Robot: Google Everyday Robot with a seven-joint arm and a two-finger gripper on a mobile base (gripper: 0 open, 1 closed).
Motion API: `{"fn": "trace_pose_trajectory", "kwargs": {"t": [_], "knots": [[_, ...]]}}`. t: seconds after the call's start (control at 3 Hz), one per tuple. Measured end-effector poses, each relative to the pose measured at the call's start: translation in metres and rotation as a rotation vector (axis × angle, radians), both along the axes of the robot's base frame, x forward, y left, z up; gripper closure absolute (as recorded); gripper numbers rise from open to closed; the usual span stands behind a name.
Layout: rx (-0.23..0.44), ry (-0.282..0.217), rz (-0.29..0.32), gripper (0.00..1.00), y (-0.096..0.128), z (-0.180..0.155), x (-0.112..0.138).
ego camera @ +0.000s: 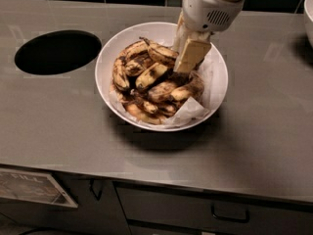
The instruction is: Pick banana from white bowl
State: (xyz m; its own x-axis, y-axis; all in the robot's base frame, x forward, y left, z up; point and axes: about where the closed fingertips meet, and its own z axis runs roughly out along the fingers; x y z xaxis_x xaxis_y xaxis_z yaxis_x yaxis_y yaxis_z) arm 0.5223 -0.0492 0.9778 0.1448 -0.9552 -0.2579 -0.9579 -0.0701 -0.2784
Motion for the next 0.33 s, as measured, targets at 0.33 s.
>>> {"fn": "trace_pose_trajectory", "kwargs": {"t": [0.33], "knots": [[-0.028, -0.070, 0.003, 1.00, 0.0080, 0.0281, -0.0173]]}}
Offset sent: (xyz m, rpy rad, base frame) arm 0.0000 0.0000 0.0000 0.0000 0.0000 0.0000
